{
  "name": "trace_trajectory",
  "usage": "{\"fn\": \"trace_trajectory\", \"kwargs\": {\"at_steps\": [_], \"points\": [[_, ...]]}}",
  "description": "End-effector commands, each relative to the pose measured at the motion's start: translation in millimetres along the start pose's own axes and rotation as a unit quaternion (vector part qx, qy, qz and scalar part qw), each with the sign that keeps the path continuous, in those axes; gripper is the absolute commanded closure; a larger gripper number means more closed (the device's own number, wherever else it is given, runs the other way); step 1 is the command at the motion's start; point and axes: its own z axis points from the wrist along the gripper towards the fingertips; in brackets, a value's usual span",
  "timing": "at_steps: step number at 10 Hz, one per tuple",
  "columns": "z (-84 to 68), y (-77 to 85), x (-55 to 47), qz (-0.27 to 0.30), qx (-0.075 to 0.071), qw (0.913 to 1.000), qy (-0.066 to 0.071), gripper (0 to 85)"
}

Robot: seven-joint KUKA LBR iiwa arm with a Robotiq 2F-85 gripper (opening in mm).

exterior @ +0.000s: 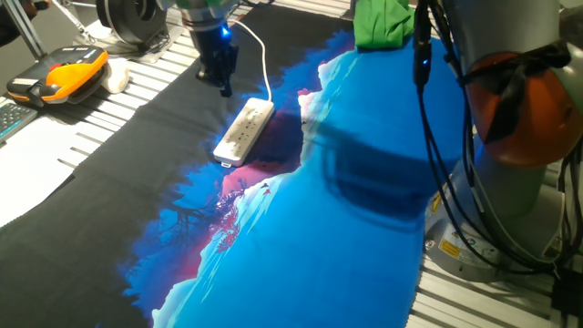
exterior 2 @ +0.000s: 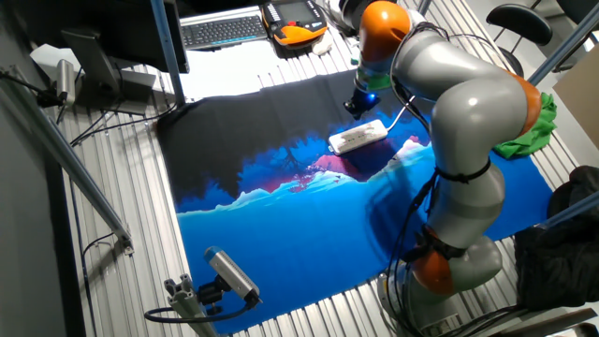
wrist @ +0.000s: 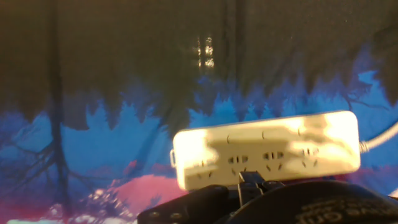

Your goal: Turn on the power strip by pressing the button

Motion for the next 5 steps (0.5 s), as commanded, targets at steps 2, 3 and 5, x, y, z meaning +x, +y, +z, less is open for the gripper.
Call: {"fn": "trace_trajectory", "kwargs": {"at_steps": [2,3,5], "points": [[12.2,-8.1,-0.9,0.006,-0.001,1.0,0.005,85.0],[20.8,-10.9,-2.9,0.006,0.002,1.0,0.001,85.0],[35.9,-16.2,-5.8,0.008,-0.017,0.9998,-0.001,85.0]]}}
